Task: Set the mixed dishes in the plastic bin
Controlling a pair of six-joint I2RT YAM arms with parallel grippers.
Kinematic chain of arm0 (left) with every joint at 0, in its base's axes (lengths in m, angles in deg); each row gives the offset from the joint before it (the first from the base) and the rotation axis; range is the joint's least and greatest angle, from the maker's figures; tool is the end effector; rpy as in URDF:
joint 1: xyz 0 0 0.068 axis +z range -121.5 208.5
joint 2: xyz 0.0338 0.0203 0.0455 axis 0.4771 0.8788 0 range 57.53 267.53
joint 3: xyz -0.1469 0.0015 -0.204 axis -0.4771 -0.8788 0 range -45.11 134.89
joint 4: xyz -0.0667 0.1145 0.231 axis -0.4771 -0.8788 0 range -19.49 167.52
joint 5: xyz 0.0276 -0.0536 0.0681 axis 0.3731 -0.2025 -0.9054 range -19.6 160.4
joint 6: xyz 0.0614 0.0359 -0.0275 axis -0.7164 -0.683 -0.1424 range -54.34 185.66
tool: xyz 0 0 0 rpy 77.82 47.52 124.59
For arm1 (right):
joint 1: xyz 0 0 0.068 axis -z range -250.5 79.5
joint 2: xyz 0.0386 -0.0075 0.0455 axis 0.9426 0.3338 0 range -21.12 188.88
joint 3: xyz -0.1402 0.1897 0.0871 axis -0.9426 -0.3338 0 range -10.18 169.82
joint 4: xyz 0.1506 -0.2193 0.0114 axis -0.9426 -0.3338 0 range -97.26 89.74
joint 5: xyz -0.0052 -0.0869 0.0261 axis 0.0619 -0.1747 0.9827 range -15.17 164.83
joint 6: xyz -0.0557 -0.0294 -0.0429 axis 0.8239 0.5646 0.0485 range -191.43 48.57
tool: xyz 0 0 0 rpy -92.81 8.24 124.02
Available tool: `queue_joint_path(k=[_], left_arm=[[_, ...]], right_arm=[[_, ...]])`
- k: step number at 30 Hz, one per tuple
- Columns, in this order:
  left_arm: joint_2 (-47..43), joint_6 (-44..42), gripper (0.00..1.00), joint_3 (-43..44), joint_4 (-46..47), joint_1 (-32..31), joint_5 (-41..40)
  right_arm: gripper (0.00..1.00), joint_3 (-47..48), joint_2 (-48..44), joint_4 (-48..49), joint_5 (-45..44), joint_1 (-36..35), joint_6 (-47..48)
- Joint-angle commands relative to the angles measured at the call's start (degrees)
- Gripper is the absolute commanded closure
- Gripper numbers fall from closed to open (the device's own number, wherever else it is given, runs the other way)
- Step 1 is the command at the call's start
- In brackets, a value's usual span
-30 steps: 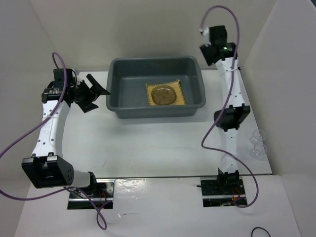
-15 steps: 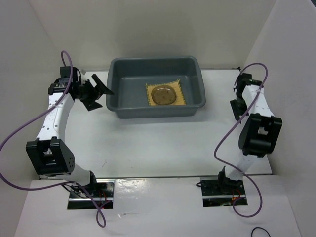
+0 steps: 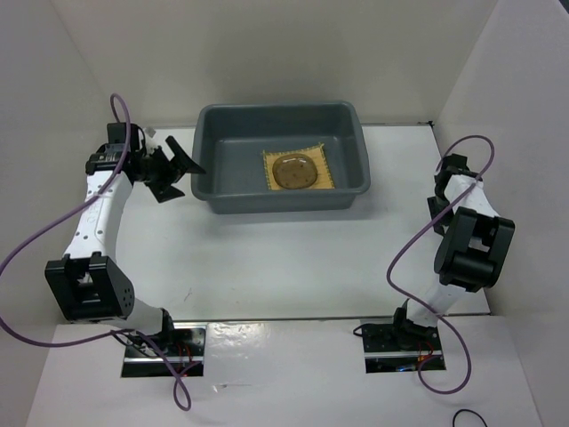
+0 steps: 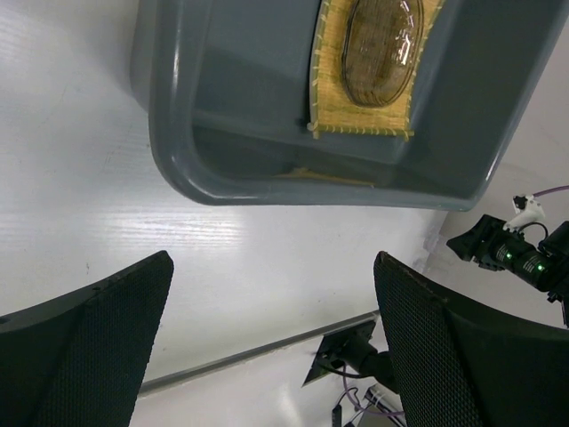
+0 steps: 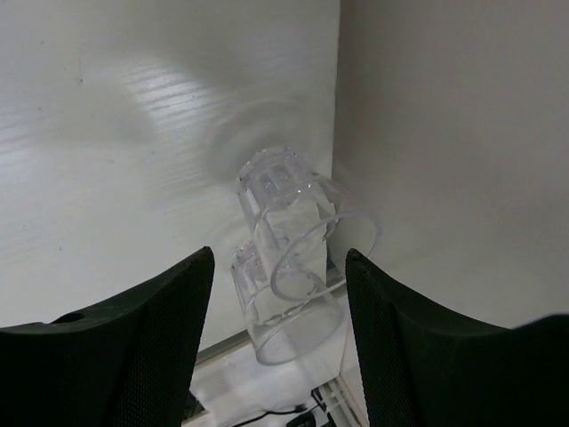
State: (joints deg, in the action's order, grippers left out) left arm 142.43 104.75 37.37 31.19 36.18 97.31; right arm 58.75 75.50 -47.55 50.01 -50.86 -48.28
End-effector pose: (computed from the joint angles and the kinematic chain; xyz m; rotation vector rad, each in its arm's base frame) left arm 0.3386 0.0162 0.3047 -0.7705 2.3382 -0.8143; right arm 0.3031 -0.1371 0.1626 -0.0050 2.9660 -0.7499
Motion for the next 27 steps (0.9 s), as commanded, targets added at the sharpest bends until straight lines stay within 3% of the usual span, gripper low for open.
queue_joint_path(k=[1, 3, 7, 8, 14, 15, 18, 24, 27], left_arm=[[-3.4, -0.1, 0.0, -2.0, 0.1, -0.1, 1.0], [-4.9, -0.1, 0.0, -2.5, 0.1, -0.1, 0.5], [-6.4, -0.1, 0.0, -3.6, -0.4, -0.1, 0.0], [-7.1, -0.1, 0.0, -4.3, -0.4, -0.1, 0.0], [-10.3, 1.0, 0.0, -6.6, -0.4, -0.1, 0.0], [-11.1, 1.0, 0.0, -8.0, -0.4, 0.4, 0.0], [-12.6, 1.0, 0.0, -8.9, 0.1, 0.4, 0.0], [-15.2, 1.5, 0.0, -11.5, 0.6, 0.4, -0.5], [-15.2, 2.0, 0.0, -13.2, 1.2, 0.4, 0.1]], right_arm=[[0.34, -1.9, 0.3, 5.9, -1.1, 0.1, 1.3], [0.34, -2.5, 0.9, 6.7, -1.1, 0.7, 1.9], [0.45, -3.6, 3.0, 6.7, 0.1, 1.7, 1.9], [0.56, -3.6, 3.0, 6.7, 0.8, 1.7, 1.9], [0.89, -3.1, 3.7, 4.9, 2.0, 1.7, 1.4], [1.0, -3.1, 3.7, 4.3, 2.5, 1.7, 1.4], [1.0, 1.5, 3.0, 0.5, 3.9, 1.7, 0.8], [1.0, 29.6, -0.9, -10.7, 15.9, -6.4, 1.4], [1.0, 50.7, 4.3, -15.2, 21.6, -14.2, 3.4]])
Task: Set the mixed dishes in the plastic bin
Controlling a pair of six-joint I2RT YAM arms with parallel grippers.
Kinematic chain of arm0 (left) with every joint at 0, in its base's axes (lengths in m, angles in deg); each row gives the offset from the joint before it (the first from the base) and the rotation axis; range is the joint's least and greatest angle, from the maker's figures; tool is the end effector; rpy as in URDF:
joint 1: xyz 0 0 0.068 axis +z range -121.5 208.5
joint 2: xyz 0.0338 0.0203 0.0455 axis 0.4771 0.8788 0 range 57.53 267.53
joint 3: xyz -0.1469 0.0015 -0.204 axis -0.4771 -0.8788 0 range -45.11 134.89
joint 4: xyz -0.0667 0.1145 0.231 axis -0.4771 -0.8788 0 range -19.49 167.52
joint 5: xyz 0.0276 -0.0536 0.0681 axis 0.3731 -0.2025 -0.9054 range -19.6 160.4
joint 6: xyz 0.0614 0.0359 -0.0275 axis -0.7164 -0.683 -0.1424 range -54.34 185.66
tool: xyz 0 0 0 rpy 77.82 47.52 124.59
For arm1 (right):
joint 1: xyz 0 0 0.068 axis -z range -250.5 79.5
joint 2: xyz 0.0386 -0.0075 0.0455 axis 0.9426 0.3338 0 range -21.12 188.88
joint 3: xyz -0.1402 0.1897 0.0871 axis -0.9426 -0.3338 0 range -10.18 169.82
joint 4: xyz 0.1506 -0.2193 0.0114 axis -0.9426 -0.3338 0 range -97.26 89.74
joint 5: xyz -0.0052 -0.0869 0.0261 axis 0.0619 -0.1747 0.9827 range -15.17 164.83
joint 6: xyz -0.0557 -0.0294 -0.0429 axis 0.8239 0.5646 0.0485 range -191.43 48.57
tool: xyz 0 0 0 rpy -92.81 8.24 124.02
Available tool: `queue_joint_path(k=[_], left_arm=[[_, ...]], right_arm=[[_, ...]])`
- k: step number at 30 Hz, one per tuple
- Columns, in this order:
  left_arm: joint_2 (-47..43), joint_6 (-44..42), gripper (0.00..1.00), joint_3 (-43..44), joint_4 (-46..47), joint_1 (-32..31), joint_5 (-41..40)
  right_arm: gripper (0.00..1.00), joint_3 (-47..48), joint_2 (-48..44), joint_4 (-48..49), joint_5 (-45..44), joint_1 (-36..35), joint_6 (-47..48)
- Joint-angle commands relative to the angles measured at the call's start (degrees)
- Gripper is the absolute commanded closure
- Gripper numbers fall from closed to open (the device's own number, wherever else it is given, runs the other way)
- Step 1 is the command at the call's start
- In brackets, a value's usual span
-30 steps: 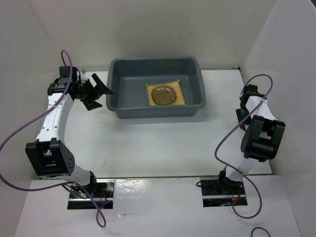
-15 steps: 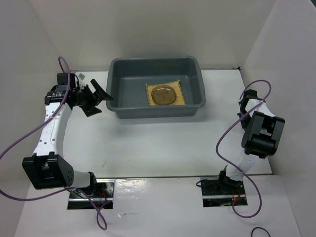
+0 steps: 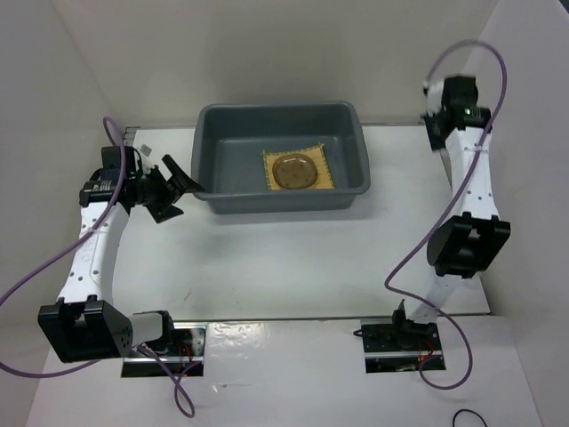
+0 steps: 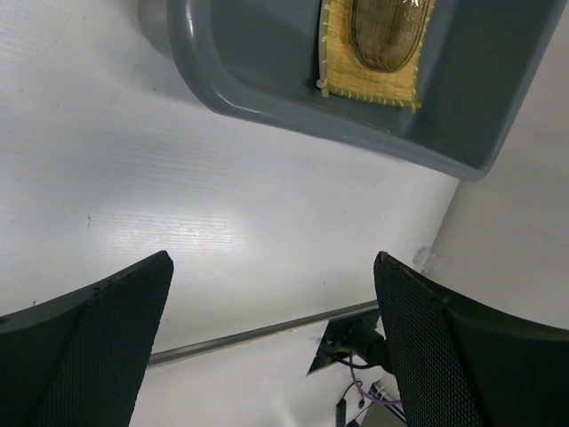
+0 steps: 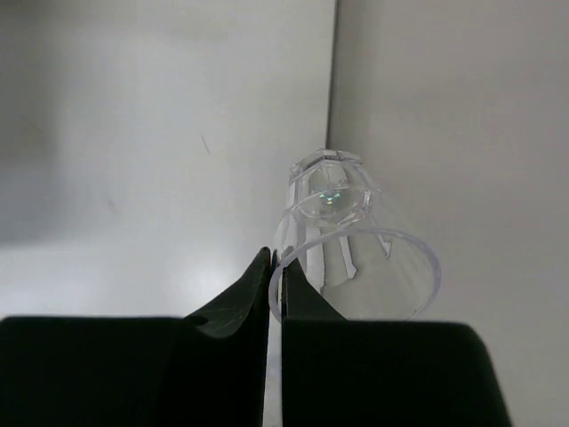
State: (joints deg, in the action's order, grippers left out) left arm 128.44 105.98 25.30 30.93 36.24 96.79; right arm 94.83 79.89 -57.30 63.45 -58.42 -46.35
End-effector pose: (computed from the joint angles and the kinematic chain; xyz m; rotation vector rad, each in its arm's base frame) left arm 0.2827 0.0095 0.3032 -0.7840 2.3077 -0.8135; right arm 0.3826 -0.0950 0.3185 -0.2040 2.5379 -0.5112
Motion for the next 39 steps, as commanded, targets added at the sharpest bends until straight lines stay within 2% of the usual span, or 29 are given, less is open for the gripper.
queue_joint_path(k=[1, 2, 3, 4, 5, 6, 11, 14, 15, 20, 30, 39], left_arm=[[-1.2, 0.8, 0.0, -1.2, 2.0, 0.3, 1.1], [-1.7, 0.8, 0.0, -1.2, 2.0, 0.3, 1.1], [-1.7, 0.8, 0.0, -0.3, 1.5, 0.3, 1.1], [-1.7, 0.8, 0.0, -0.3, 1.5, 0.3, 1.1], [-1.7, 0.1, 0.0, 0.6, 0.8, 0.3, 1.1], [-1.7, 0.1, 0.0, 0.6, 0.1, 0.3, 0.3], [-0.6, -3.5, 0.0, 4.6, -1.7, 0.9, -0.7], [4.1, -5.7, 0.0, 8.8, -4.8, 0.0, -3.1], [6.5, -6.9, 0.0, 12.2, -5.8, -0.8, -4.7], [7.8, -8.0, 0.0, 15.8, -8.4, -0.8, -5.8], [4.5, -11.4, 0.0, 6.2, -10.8, -0.2, -6.5], [6.3, -11.4, 0.0, 6.3, -10.8, 0.9, -6.6]], right_arm=[[1.0, 18.9, 1.9, -8.0, 8.6, -8.5, 2.1], [1.0, 23.5, 7.2, -9.6, 9.2, -12.0, 2.1], [1.0, 34.8, 10.5, -11.5, 9.2, -13.7, 2.1], [1.0, 42.1, 14.2, -17.3, 10.0, -15.2, 2.1], [1.0, 49.1, 20.8, -17.4, 9.8, -18.6, 1.3], [1.0, 55.1, 22.5, -17.4, 8.8, -20.8, 2.5], [1.0, 67.4, 31.5, -17.4, 8.8, -36.0, 12.2], [1.0, 71.3, 34.7, -17.4, 10.3, -41.9, 15.2], [1.0, 72.3, 37.4, -17.4, 10.3, -45.9, 15.9], [1.0, 74.6, 46.5, -14.4, 8.2, -56.0, 20.0], [1.0, 74.6, 57.5, -10.3, 8.2, -58.0, 25.8], [0.99, 74.6, 60.7, -13.1, 10.0, -56.8, 30.5]])
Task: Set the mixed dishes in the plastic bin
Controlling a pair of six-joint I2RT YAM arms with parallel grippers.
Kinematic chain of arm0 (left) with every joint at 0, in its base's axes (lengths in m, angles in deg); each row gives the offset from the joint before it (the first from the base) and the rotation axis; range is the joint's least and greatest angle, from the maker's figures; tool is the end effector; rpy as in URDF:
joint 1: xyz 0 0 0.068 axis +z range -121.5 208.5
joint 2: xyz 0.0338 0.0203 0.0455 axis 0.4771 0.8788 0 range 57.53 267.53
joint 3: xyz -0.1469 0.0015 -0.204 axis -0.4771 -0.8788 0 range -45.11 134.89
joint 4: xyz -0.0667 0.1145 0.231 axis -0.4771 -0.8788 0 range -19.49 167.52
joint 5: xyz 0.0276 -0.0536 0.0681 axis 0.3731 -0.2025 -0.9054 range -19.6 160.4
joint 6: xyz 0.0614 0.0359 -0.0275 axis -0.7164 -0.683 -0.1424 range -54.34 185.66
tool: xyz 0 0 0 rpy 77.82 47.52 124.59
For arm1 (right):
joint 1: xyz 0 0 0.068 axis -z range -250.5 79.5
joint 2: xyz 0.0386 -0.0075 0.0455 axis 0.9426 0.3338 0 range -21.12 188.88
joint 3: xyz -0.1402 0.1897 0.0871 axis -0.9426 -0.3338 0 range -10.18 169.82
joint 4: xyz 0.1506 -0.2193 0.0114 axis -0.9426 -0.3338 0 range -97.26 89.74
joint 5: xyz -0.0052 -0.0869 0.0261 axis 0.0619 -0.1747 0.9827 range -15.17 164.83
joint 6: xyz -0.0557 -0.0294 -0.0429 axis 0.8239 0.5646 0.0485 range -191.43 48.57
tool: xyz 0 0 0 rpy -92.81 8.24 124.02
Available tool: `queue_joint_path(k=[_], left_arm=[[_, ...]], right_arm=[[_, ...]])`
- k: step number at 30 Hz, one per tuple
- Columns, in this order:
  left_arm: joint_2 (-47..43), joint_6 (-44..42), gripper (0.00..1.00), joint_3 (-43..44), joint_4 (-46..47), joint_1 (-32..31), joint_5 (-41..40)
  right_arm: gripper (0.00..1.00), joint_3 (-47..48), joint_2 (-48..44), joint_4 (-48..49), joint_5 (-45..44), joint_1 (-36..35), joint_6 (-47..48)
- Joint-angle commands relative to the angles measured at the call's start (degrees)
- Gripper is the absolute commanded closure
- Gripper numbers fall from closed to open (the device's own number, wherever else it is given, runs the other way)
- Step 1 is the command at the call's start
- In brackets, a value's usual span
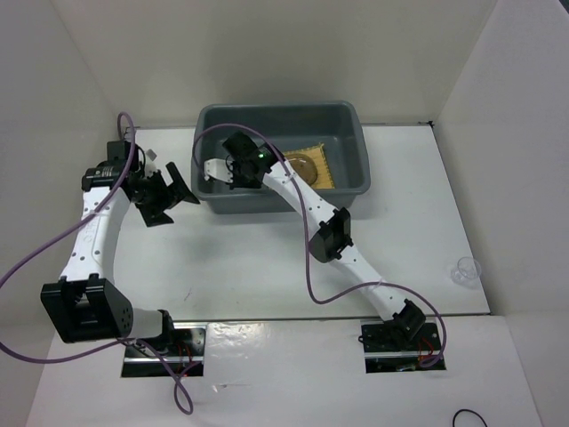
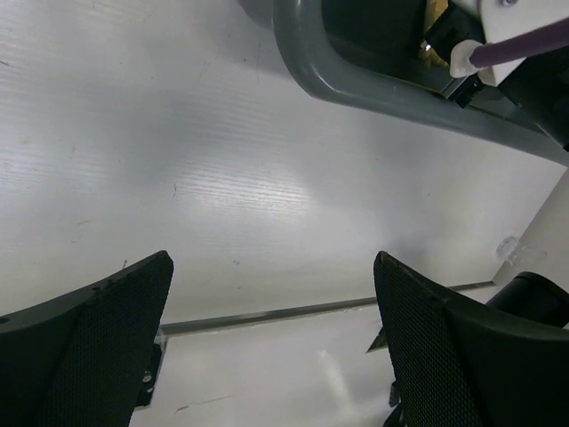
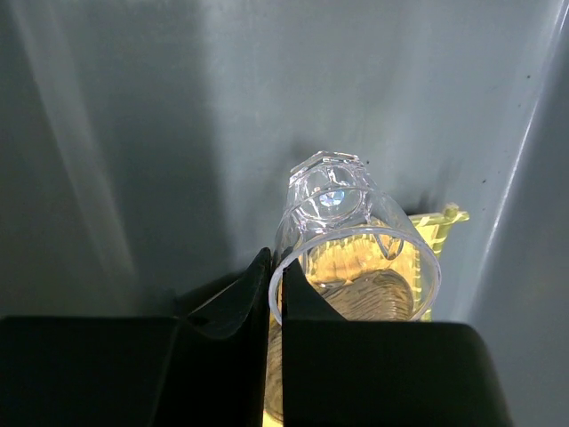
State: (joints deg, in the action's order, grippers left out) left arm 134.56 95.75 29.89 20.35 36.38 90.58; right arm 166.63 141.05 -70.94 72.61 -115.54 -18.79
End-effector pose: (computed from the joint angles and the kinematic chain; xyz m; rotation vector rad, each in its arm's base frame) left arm 0.2872 0.0173 0.2845 -0.7308 2.5190 -0.5962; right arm 0.3936 0.3905 0.1940 -1.9107 1.6902 -0.1009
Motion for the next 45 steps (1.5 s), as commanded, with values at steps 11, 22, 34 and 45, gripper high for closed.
queue_joint_path(k=[11, 22, 34, 45], left_arm=[[-1.6, 5.2, 0.0, -3.7, 1.9, 0.7, -0.9], [-4.4, 5.8, 0.0, -3.6, -0.4, 0.7, -2.1], [-7.1, 6.3, 0.0, -6.3, 4.1, 0.7, 0.9], [-5.7, 4.4, 0.0, -11.4, 10.2, 0.2, 6.5]], right_arm=[[0.74, 2.8, -0.4, 2.3, 5.4, 5.0, 5.4], [0.56, 2.8, -10.0, 4.3, 9.0, 4.9, -2.3], [0.31, 2.8, -26.6, -3.8, -13.5, 9.4, -21.4], [0.34, -60.2, -57.8, -3.9, -9.3, 28.1, -36.2]])
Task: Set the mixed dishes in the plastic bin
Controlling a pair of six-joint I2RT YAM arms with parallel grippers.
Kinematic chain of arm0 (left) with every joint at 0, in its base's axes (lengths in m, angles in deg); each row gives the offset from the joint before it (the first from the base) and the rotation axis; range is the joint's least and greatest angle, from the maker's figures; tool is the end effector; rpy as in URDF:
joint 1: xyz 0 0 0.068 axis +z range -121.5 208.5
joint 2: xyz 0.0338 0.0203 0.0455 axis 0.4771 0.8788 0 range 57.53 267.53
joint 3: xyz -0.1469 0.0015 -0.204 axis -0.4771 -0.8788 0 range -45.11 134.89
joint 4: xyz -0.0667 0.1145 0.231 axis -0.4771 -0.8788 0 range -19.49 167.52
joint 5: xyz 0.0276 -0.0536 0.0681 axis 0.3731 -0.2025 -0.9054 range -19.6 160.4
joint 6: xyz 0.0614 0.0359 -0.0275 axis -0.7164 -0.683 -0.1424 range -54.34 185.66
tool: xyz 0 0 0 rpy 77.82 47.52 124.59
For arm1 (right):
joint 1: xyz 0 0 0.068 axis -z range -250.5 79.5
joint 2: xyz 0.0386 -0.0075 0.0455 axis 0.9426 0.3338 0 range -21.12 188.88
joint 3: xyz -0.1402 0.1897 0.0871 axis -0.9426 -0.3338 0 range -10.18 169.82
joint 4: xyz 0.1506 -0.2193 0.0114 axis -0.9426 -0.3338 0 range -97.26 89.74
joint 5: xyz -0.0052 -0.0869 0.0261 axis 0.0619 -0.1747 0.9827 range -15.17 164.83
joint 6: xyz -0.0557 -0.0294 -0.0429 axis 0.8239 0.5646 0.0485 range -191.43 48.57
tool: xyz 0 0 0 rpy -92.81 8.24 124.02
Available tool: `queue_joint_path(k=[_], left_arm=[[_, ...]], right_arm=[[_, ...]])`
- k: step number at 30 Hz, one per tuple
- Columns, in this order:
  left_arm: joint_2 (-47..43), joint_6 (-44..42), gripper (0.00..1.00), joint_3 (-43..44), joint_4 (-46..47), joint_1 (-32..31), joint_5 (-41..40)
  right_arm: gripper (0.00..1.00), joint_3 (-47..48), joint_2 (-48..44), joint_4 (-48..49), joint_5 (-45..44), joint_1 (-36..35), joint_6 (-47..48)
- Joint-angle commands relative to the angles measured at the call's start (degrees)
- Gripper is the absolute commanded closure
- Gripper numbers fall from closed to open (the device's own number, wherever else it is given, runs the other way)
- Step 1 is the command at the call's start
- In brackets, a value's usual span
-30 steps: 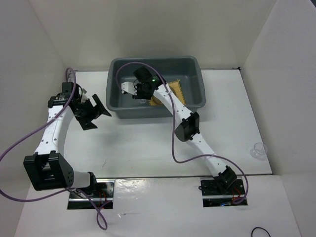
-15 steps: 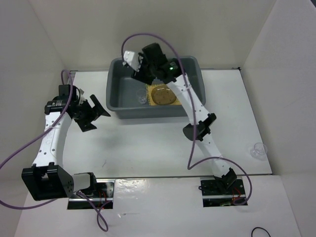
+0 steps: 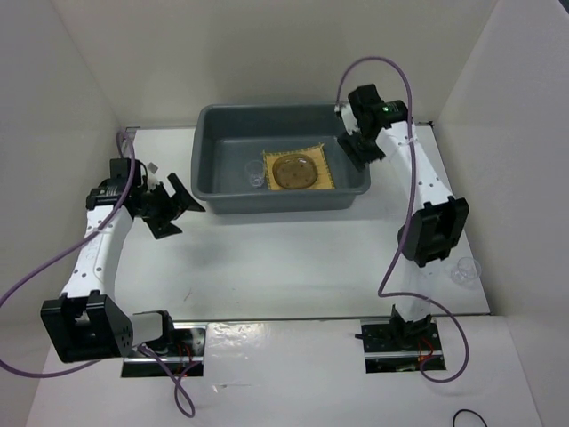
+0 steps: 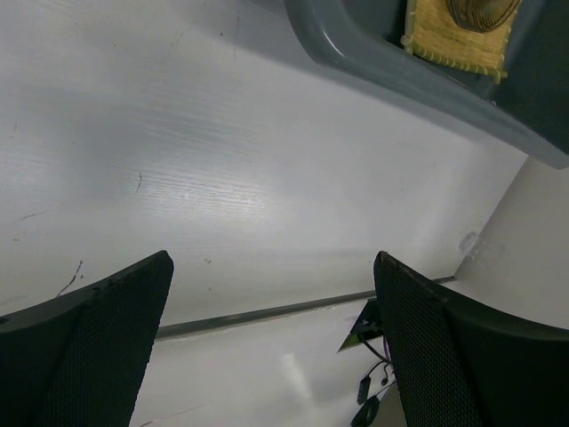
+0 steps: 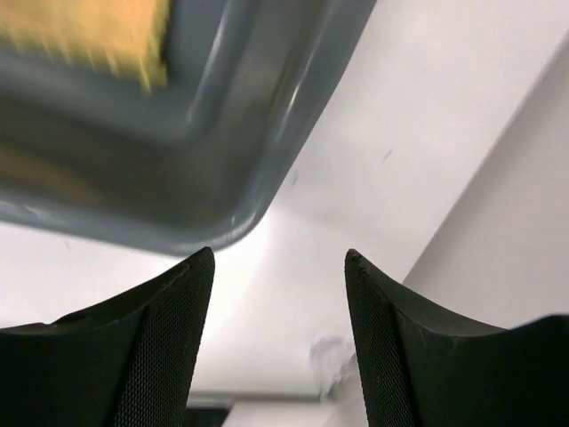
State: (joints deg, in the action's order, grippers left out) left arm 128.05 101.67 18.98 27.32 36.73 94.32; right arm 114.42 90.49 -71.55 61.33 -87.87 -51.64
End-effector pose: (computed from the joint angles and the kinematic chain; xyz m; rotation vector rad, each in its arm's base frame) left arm 0.2689 0.0125 0.2619 -0.8213 2.4565 -0.7174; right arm 0.3969 0.1083 0.3367 -0.7389 2.4694 -0.3202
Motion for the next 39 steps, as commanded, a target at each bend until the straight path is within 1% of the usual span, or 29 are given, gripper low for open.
queue_joint_path(k=[1, 2, 3, 4, 6, 7, 8, 9, 10, 11, 13, 15, 17, 21, 26, 29, 30, 36, 39], left_arm=[[1.4, -2.3, 0.0, 0.1, 3.3, -0.1, 2.8], [2.0, -2.3, 0.0, 0.7, 3.8, -0.1, 2.8], [2.7, -2.3, 0.0, 1.5, 3.8, -0.1, 2.8], [2.7, -2.3, 0.0, 1.5, 4.4, -0.1, 2.8], [4.2, -2.3, 0.0, 2.2, 4.4, -0.1, 3.3], [4.7, -2.3, 0.0, 2.2, 4.9, -0.1, 3.3], [5.2, -2.8, 0.0, 2.8, 4.9, -0.1, 3.3], [5.9, -2.8, 0.0, 2.8, 4.9, -0.7, 3.3], [5.9, -2.8, 0.0, 3.3, 4.4, -0.7, 3.3], [6.5, -2.8, 0.0, 3.3, 4.4, -0.7, 3.3], [6.5, -2.8, 0.0, 3.3, 4.4, -0.7, 3.9], [7.0, -2.8, 0.0, 3.3, 4.4, -0.7, 3.9], [7.6, -3.3, 0.0, 3.3, 3.9, -0.7, 3.9], [7.6, -3.3, 0.0, 4.9, 2.6, -0.7, 3.3], [8.7, -3.3, 0.0, 5.4, 2.0, -0.7, 3.3], [8.7, -2.8, 0.0, 6.0, 2.0, -0.7, 3.3], [8.7, -2.8, 0.0, 6.0, 1.4, -0.7, 3.3], [9.2, -2.8, 0.0, 6.0, 0.9, -0.7, 3.3], [9.2, -3.3, 0.0, 6.6, 0.9, -0.7, 3.9]], right_arm=[[0.34, -11.0, -10.9, -2.3, 2.0, 3.2, -3.4], [0.34, -17.3, -12.6, -1.4, 0.8, 4.8, -3.4], [0.34, -20.6, -14.3, -0.4, -0.6, 6.2, -3.4], [0.34, -27.3, -17.8, 1.5, -3.3, 8.5, -3.4], [0.34, -34.5, -21.6, 3.8, -5.6, 9.8, -4.1], [0.34, -41.3, -23.4, 5.6, -7.4, 9.8, -4.7], [0.34, -44.5, -27.3, 6.6, -9.2, 10.3, -4.7], [0.34, -50.0, -29.2, 8.8, -11.4, 10.3, -4.7], [0.33, -52.3, -30.8, 9.8, -16.1, 11.0, -4.7], [0.33, -55.4, -33.3, 10.7, -17.5, 12.5, -4.7], [0.31, -57.3, -34.0, 11.3, -18.2, 13.8, -5.3], [0.31, -59.4, -34.6, 11.3, -16.3, 15.5, -6.3], [0.31, -61.0, -35.3, 11.9, -16.9, 17.4, -6.9], [0.31, -66.9, -35.3, 13.2, -16.9, 19.9, -9.2], [0.31, -70.4, -34.8, 15.2, -16.2, 21.1, -11.4], [0.31, -74.9, -34.8, 17.7, -17.4, 21.7, -13.0], [0.31, -74.9, -34.8, 17.8, -19.2, 21.7, -13.0], [0.31, -74.2, -34.8, 17.8, -18.5, 22.2, -13.7], [0.31, -74.2, -34.8, 19.2, -20.5, 22.2, -12.6]])
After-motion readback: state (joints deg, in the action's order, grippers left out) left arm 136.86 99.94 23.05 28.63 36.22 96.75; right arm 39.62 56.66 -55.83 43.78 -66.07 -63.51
